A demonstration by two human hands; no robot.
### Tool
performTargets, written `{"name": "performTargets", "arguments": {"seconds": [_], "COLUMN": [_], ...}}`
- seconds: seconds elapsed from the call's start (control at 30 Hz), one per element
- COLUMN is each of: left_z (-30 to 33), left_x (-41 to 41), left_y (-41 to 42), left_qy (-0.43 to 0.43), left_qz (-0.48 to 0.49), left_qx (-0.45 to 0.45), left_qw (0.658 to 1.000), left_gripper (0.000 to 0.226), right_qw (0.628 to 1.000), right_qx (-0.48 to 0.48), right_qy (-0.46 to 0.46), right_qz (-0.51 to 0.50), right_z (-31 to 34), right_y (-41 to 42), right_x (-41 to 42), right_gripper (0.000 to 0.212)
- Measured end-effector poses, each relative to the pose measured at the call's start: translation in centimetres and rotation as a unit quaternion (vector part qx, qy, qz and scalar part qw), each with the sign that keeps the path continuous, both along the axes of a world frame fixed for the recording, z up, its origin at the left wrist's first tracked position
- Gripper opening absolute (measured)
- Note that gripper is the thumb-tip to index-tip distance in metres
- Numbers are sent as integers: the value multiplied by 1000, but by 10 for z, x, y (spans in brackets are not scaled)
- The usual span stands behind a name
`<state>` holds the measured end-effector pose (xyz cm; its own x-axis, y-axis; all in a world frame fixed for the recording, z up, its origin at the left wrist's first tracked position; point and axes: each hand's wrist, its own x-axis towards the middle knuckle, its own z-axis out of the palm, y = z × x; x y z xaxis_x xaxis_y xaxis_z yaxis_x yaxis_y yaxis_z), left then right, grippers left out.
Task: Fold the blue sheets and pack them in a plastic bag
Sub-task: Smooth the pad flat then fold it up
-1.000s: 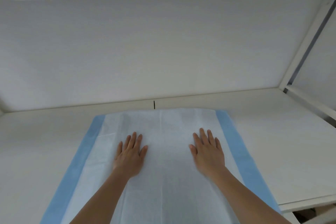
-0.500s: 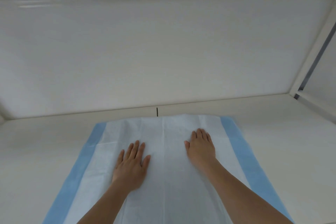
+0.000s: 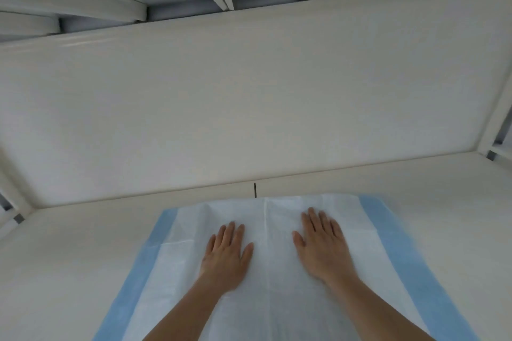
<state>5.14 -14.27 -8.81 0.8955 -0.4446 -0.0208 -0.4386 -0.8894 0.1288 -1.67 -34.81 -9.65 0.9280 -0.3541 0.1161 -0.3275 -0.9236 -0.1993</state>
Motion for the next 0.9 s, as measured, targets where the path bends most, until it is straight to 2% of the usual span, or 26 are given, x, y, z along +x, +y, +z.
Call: {"name": "performTargets", "arguments": {"seconds": [0.07, 0.17, 0.3, 0.4, 0.5, 0.57, 0.63, 0.7, 0.83, 0.9], "left_z": [1, 2, 1, -3, -5, -4, -3, -3, -9, -9], "left_x": [12, 24, 32, 35, 35, 36, 38, 40, 49, 51], "left_y": [-10, -29, -55, -61, -60, -59, -55, -48, -17, -6], "left_qy": [1, -15, -13, -11, -3, 1, 4, -1, -30, -40], "left_qz": [-7, -52, -133, -139, -134, -130, -114, -80, -4, 13], "left_qx": [-5, -14, -16, -11, 0, -1, 2, 5, 15, 34], "left_qw": [1000, 998, 991, 990, 991, 991, 993, 997, 999, 999], "left_gripper": [95, 105, 92, 86, 62, 55, 58, 73, 95, 108], "right_qw": [1000, 1000, 999, 999, 999, 999, 999, 1000, 999, 998], "right_qx": [10, 19, 14, 12, -6, -1, 15, 6, -27, -30], "right_qy": [-4, -14, -46, -30, -41, -34, -18, -10, 0, 14], "right_qz": [11, 20, 9, -5, -28, 17, 35, 23, -29, -60], "right_z": [-2, -4, -9, -5, 0, -6, -7, -4, 0, 3], "right_y": [-1, -2, -2, -1, 5, 2, -6, -12, -8, -10], "right_x": [1, 4, 6, 11, 19, 24, 25, 24, 18, 15], "right_gripper": [96, 92, 83, 85, 76, 84, 91, 95, 95, 89]}}
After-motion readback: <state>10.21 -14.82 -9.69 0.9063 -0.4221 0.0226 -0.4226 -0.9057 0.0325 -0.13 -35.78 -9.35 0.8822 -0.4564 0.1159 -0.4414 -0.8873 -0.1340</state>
